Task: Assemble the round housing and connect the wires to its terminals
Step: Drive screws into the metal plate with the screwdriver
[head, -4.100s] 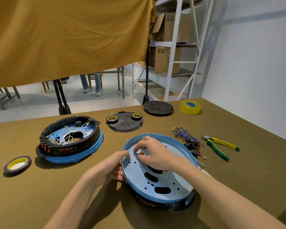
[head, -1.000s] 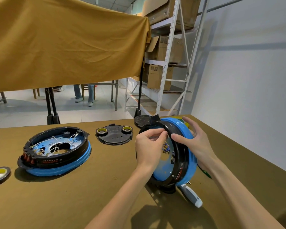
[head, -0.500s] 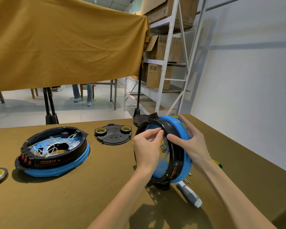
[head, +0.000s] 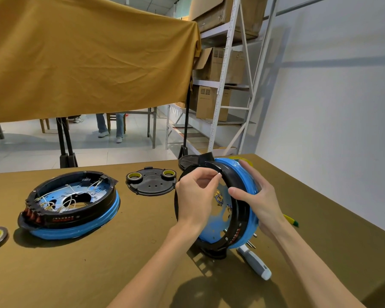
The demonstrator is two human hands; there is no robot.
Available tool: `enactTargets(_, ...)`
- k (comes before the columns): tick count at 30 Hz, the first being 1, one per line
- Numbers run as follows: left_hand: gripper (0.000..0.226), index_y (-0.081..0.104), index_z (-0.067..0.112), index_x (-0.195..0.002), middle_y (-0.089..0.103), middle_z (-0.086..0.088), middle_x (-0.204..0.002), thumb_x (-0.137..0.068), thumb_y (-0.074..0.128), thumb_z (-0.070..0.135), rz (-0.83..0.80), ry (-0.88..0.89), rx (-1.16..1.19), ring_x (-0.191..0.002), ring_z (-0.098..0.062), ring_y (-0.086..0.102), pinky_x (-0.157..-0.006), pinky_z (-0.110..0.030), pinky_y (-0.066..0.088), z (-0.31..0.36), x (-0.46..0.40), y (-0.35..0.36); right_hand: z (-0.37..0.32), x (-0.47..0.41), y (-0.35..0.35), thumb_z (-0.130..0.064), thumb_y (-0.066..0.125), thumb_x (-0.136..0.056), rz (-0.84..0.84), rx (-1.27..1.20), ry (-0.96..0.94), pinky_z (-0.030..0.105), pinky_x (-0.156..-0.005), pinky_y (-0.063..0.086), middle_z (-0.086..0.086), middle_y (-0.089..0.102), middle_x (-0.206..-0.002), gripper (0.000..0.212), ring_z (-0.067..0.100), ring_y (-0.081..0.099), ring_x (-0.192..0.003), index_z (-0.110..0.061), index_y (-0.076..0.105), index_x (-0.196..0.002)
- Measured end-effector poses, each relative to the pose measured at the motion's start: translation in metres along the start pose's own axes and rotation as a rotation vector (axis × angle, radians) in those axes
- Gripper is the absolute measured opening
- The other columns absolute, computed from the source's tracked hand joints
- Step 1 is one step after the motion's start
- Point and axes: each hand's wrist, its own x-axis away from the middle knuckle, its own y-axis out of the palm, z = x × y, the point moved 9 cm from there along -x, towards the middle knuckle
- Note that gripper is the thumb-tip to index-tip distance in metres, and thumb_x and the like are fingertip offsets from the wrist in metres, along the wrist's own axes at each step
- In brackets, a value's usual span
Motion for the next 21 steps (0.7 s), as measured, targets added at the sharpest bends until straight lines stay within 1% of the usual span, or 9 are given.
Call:
enactTargets(2,0.013,0.08,0.02,-0.102,0.077,0.014,-0.089,-0.09,0.078,0.014,0.011,0.028,-0.006,-0.087,-0.003,0.073,-0.078,-0.018,0.059,0.003,0.001,0.002,-0.001,0.003,0.001,-0.037,0.091,-0.064,0.013,0.007,-0.01,0.05,-0.103,0.054,-0.016,0.064,-0.136,0.084,0.012,0.061,-0.126,-0.04,0.057,-0.141)
enactTargets(5,0.015,0.08,0.021,-0.102,0.077,0.014,-0.091,-0.09,0.077,0.012,0.046,0.044,0.017,-0.09,-0.003,0.073,-0.078,-0.017,0.058,0.004,0.003,0.0,-0.004,0.005,0.002,-0.045,0.09,-0.062,0.026,0.039,-0.037,0.047,-0.104,0.054,-0.019,0.064,-0.135,0.083,0.007,0.06,-0.126,-0.045,0.059,-0.138)
enactTargets(10,0.013,0.08,0.022,-0.1,0.077,0.015,-0.089,-0.091,0.077,0.013,0.08,0.021,0.028,-0.089,-0.004,0.073,-0.078,-0.018,0.058,0.002,0.004,-0.007,-0.009,0.007,0.007,-0.045,0.09,-0.064,0.022,0.081,-0.073,0.043,-0.106,0.053,-0.02,0.064,-0.134,0.081,0.007,0.059,-0.127,-0.047,0.058,-0.138)
enactTargets(13,0.012,0.081,0.02,-0.1,0.077,0.014,-0.089,-0.09,0.078,0.013,0.1,0.003,0.031,-0.088,-0.004,0.073,-0.077,-0.017,0.057,0.001,0.004,-0.012,-0.013,0.009,0.01,-0.041,0.091,-0.066,0.016,0.099,-0.105,0.033,-0.103,0.054,-0.022,0.064,-0.134,0.08,0.004,0.059,-0.127,-0.045,0.057,-0.139)
enactTargets(15,0.013,0.081,0.021,-0.098,0.077,0.01,-0.09,-0.09,0.078,0.012,0.137,-0.034,0.062,-0.088,-0.005,0.073,-0.077,-0.018,0.058,-0.003,0.007,-0.016,-0.016,0.011,0.013,-0.035,0.092,-0.067,0.029,0.082,-0.128,0.022,-0.097,0.055,-0.023,0.065,-0.132,0.08,0.002,0.059,-0.125,-0.042,0.058,-0.139)
enactTargets(17,0.015,0.08,0.024,-0.101,0.078,0.008,-0.093,-0.091,0.077,0.012,0.176,-0.103,0.12,-0.091,-0.006,0.073,-0.078,-0.02,0.059,-0.008,0.014,-0.019,-0.02,0.014,0.018,-0.03,0.093,-0.068,0.046,0.082,-0.157,0.011,-0.091,0.051,-0.026,0.064,-0.131,0.08,-0.002,0.058,-0.124,-0.039,0.059,-0.139)
enactTargets(19,0.019,0.078,0.024,-0.107,0.079,0.008,-0.098,-0.092,0.075,0.012,0.198,-0.177,0.198,-0.094,-0.004,0.074,-0.077,-0.016,0.059,-0.013,0.022,-0.022,-0.025,0.017,0.024,-0.028,0.094,-0.069,0.055,0.097,-0.191,0.008,-0.091,0.049,-0.028,0.062,-0.132,0.081,-0.004,0.056,-0.126,-0.036,0.058,-0.14)
enactTargets(21,0.022,0.078,0.023,-0.109,0.08,0.01,-0.098,-0.092,0.075,0.011,0.235,-0.255,0.265,-0.093,0.0,0.074,-0.074,-0.011,0.056,-0.019,0.029,-0.03,-0.032,0.021,0.034,-0.027,0.094,-0.07,0.049,0.142,-0.235,0.01,-0.095,0.049,-0.028,0.059,-0.136,0.084,-0.001,0.053,-0.131,-0.036,0.055,-0.143)
